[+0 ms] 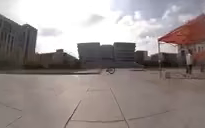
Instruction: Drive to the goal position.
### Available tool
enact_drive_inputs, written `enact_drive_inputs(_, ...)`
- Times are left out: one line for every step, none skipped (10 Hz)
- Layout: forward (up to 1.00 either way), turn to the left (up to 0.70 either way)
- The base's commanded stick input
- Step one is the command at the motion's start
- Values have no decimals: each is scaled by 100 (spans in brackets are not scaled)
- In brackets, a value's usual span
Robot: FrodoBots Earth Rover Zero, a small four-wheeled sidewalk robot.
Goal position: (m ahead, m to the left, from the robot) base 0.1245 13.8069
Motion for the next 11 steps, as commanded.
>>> enact_drive_inputs(0, 0)
enact_drive_inputs(0, 0)
enact_drive_inputs(0, 0)
enact_drive_inputs(0, 0)
enact_drive_inputs(0, 0)
enact_drive_inputs(0, 0)
enact_drive_inputs(7, 2)
enact_drive_inputs(1, 0)
enact_drive_inputs(0, 0)
enact_drive_inputs(0, 0)
enact_drive_inputs(0, 0)
